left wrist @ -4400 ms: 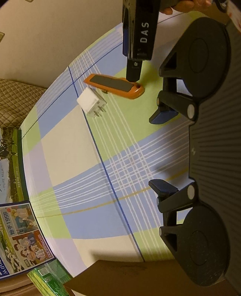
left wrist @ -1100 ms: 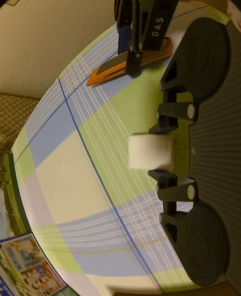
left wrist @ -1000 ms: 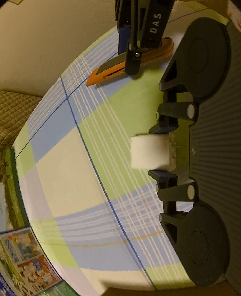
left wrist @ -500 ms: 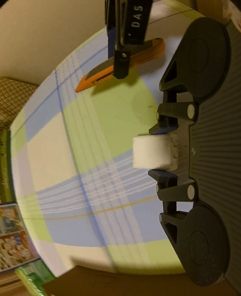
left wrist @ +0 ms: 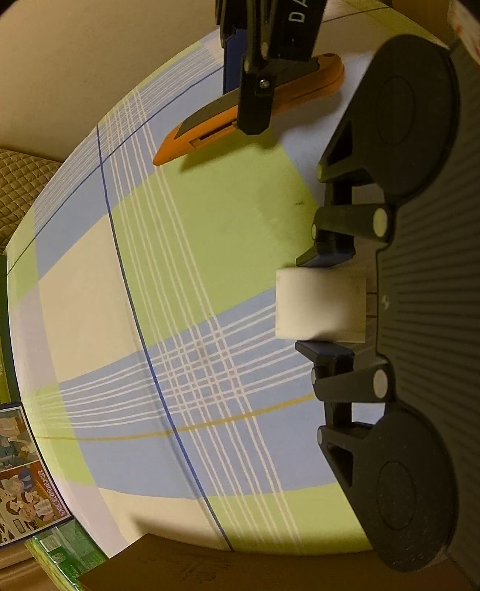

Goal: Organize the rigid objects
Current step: 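Carry the knife and the white plug over the brown box with both tools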

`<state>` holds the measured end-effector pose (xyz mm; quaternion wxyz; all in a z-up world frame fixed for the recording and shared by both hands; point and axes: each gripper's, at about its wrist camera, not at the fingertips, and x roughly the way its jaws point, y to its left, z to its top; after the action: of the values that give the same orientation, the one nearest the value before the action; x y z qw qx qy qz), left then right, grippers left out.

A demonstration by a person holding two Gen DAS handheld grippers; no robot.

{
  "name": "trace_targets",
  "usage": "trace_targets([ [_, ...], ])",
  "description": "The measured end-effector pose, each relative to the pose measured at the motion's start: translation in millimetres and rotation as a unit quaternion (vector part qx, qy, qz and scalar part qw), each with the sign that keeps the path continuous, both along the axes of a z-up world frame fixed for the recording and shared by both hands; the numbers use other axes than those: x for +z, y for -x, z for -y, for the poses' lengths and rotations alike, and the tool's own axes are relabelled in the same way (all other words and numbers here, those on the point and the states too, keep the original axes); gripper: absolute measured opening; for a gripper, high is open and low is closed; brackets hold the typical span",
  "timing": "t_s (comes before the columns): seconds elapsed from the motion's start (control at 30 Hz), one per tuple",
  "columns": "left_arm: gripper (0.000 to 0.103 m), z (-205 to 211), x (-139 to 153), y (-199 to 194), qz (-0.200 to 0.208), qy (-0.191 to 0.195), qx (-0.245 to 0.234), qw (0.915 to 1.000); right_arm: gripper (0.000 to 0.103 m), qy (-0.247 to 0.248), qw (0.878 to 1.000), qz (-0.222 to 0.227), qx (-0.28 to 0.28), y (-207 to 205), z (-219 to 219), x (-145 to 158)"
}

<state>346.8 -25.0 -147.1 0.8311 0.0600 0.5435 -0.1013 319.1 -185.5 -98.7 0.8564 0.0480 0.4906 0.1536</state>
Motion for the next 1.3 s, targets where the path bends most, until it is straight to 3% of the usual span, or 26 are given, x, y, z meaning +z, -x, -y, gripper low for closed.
trace_targets([
  [0.3,0.036,-4,10,5,0.014,0.008,-0.002,0.9999,0.032,-0.001,1.000,0.006,0.003,3,-3,6],
  [0.7,0.036,-35,64,29,0.070,0.028,0.019,0.9970,0.032,-0.013,0.999,0.032,0.024,15,-27,28],
  [0.97,0.036,-72,106,55,0.114,0.042,0.040,0.9918,0.032,-0.031,0.997,0.055,0.047,28,-60,48],
  [1.3,0.036,-147,145,89,0.156,0.040,0.089,0.9830,0.032,-0.076,0.990,0.080,0.092,43,-126,82],
])
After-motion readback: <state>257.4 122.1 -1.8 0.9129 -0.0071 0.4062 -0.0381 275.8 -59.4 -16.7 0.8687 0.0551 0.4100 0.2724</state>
